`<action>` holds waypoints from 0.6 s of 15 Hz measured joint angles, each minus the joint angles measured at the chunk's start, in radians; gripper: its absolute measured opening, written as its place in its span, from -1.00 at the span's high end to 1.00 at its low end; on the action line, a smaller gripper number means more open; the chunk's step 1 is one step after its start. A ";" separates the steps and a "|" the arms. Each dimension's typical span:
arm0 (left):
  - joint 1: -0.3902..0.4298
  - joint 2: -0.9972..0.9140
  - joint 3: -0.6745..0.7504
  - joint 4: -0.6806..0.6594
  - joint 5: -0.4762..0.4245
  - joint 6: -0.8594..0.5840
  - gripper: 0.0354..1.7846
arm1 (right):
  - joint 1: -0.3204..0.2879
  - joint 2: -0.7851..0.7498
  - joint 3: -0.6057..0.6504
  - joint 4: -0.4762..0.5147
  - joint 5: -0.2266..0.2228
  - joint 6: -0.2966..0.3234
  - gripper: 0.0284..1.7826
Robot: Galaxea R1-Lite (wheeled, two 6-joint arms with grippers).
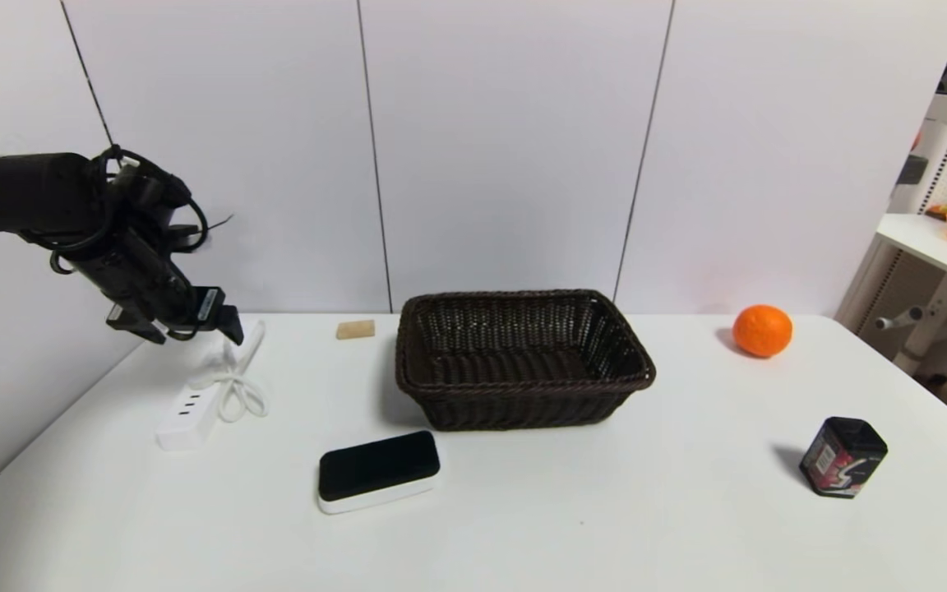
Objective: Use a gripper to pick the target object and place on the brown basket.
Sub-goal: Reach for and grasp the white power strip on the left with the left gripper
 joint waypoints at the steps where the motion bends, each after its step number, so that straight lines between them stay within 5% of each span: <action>1: 0.001 0.019 -0.008 -0.001 0.024 0.000 -0.89 | 0.000 0.000 0.000 0.000 0.000 0.000 -0.90; 9: 0.001 0.134 -0.077 -0.002 0.045 -0.023 -0.89 | 0.000 0.000 0.000 0.000 0.000 0.000 -0.90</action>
